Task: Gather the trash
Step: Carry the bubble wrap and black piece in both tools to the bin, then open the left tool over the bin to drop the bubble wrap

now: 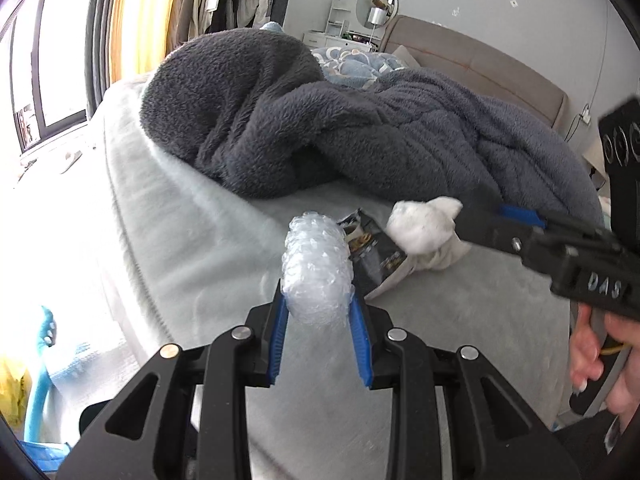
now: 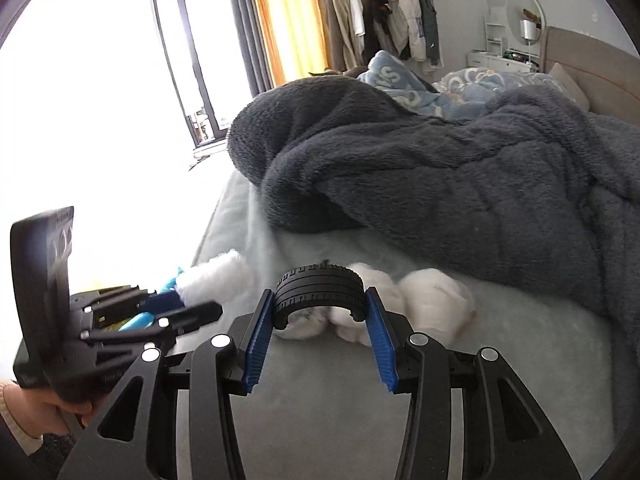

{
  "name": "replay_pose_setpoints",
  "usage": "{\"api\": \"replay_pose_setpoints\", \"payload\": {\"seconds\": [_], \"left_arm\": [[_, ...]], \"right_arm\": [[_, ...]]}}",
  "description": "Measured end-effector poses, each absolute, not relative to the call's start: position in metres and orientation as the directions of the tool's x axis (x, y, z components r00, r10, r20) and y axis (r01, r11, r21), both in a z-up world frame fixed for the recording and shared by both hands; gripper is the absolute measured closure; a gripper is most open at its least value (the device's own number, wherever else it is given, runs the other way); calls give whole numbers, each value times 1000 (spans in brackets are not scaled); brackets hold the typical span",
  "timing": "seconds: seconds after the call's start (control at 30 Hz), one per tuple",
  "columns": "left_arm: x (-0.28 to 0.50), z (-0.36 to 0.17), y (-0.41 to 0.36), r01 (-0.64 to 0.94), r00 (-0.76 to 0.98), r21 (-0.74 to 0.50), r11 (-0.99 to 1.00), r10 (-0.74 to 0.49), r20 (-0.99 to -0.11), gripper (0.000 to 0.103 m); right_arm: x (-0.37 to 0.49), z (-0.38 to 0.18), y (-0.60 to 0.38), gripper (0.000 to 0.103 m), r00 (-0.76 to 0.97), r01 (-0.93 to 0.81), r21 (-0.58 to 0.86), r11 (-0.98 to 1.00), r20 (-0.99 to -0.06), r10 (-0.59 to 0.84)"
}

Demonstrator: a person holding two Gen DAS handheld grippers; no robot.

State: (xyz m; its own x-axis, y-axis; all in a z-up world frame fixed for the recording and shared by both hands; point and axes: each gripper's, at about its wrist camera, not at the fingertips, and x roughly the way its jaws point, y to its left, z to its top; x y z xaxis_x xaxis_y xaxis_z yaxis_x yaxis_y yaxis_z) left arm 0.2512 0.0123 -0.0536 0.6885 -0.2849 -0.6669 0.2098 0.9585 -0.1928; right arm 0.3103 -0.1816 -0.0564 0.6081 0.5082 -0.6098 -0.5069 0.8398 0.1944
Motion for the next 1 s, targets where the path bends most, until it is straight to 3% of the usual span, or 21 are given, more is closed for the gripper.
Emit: {"api": "replay_pose_setpoints", "payload": {"seconds": [0.67,1.0], "left_arm": [[216,-73,94,148,653,-169,974,-224,-724,72],[209,-95,144,56,567,-188,981,-186,-803,72]], "right_arm": [[298,-68,-62,57,478,-658,190,728,-642,600],[284,-80,-2,57,405,-723,192,664,-660,632]]}}
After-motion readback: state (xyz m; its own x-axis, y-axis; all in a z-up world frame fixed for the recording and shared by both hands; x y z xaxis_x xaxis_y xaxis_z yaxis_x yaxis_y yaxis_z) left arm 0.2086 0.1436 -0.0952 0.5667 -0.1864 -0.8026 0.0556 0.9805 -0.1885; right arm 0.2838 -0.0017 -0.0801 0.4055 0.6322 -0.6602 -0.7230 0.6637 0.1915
